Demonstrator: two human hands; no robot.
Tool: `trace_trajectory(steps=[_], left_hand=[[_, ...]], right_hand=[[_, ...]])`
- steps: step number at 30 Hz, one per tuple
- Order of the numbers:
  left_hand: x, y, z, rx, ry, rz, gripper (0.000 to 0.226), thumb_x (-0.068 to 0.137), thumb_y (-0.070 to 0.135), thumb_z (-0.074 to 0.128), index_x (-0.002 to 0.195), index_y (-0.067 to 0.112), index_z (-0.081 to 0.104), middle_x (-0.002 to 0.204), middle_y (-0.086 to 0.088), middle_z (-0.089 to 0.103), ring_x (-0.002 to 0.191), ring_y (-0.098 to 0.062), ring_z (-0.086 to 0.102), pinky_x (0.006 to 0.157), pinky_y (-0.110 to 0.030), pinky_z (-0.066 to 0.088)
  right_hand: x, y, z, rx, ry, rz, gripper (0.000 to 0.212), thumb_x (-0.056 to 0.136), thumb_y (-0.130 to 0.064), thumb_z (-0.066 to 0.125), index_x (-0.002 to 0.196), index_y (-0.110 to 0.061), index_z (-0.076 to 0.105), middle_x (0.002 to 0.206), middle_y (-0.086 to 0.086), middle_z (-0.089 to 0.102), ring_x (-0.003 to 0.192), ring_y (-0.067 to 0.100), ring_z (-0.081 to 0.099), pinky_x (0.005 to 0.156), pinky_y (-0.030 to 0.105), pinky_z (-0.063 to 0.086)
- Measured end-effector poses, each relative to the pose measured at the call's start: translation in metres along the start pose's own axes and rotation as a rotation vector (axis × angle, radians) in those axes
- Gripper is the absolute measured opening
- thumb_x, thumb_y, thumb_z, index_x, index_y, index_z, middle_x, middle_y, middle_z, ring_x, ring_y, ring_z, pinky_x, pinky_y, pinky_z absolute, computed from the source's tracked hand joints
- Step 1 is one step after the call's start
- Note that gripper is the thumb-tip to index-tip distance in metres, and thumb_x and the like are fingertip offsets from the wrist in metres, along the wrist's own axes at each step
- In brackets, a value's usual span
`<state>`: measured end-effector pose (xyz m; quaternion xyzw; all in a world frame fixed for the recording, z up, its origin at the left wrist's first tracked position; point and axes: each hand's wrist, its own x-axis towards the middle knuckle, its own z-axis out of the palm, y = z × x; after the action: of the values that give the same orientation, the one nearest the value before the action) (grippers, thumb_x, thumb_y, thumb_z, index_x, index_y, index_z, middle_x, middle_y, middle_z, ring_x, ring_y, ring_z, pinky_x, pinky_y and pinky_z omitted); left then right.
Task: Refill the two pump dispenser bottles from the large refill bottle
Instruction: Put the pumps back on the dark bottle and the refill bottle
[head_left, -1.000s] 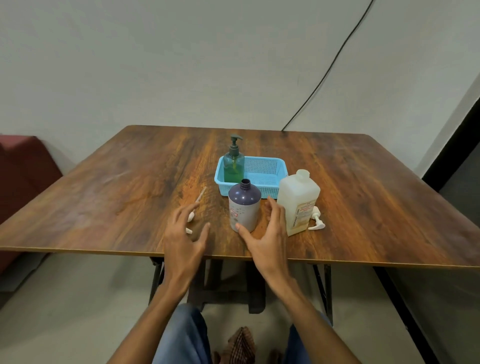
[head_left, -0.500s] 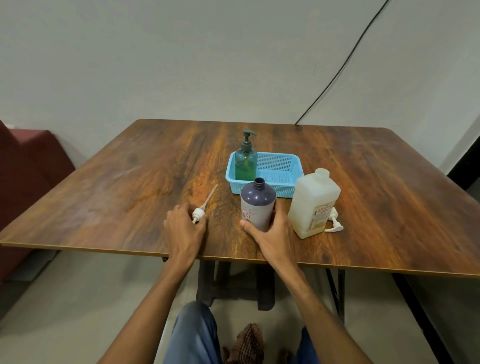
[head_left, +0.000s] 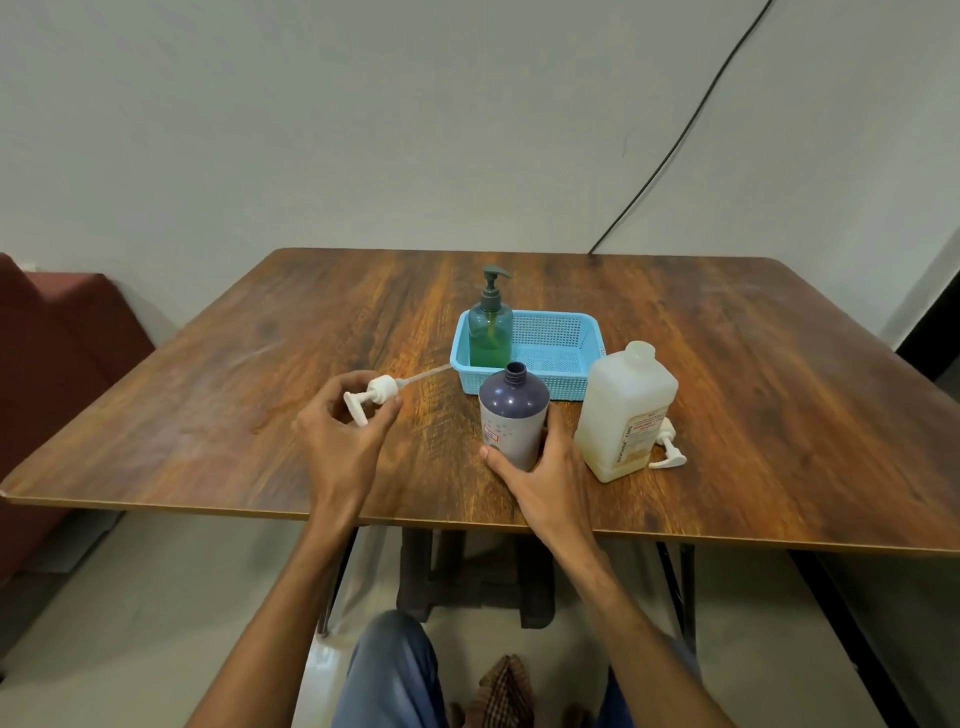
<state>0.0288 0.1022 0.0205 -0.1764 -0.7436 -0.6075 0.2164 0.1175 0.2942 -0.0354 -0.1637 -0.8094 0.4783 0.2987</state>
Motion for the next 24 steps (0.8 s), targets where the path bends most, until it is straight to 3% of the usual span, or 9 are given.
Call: trace_trajectory(steps=[2,7,13,18,24], left_hand=[[0.003,0.008,-0.002,-0.058,0.018,0.019,0.028,0.08,0.011,0.086,0.104,0.015,0.072,0.097,0.007,0.073,0.086,-0.01,0.069,0.071,-0.022,0.057],[0.011,0.026,-0.002,-0.208,0.036,0.02,0.027,0.084,0.012,0.083,0.109,0.008,0.073,0.098,-0.005,0.074,0.085,-0.014,0.068,0.077,-0.03,0.059],[0.019,0.057,0.007,-0.325,0.032,0.056,0.023,0.087,0.019,0.081,0.108,0.018,0.073,0.093,-0.011,0.072,0.081,-0.018,0.063,0.076,-0.037,0.057],[0.03,0.08,0.02,-0.351,-0.008,0.106,0.025,0.087,0.022,0.081,0.11,0.018,0.072,0.088,-0.002,0.07,0.078,-0.018,0.06,0.073,-0.033,0.056],[0.038,0.095,0.035,-0.396,-0.038,0.122,0.025,0.086,0.022,0.082,0.109,0.016,0.074,0.086,-0.002,0.07,0.077,-0.021,0.058,0.073,-0.041,0.057]], right_hand=[[0.0,0.0,0.0,0.003,-0.004,0.005,0.081,0.074,-0.046,0.084,0.141,-0.028,0.041,0.138,-0.014,0.052,0.123,-0.002,0.049,0.094,0.007,0.043],[0.0,0.0,0.0,-0.016,-0.01,0.005,0.084,0.075,-0.049,0.083,0.143,-0.029,0.039,0.141,-0.014,0.05,0.122,-0.006,0.044,0.086,-0.002,0.035],[0.0,0.001,0.001,-0.018,-0.001,0.006,0.084,0.075,-0.05,0.081,0.143,-0.029,0.037,0.142,-0.014,0.048,0.122,-0.006,0.043,0.087,0.001,0.036],[0.0,0.003,0.001,-0.003,0.001,-0.004,0.083,0.075,-0.051,0.082,0.143,-0.031,0.038,0.138,-0.014,0.052,0.123,0.0,0.05,0.097,0.018,0.048],[-0.001,0.002,0.0,0.021,-0.001,-0.015,0.082,0.073,-0.053,0.082,0.14,-0.035,0.039,0.134,-0.019,0.053,0.121,-0.003,0.052,0.094,0.015,0.048]])
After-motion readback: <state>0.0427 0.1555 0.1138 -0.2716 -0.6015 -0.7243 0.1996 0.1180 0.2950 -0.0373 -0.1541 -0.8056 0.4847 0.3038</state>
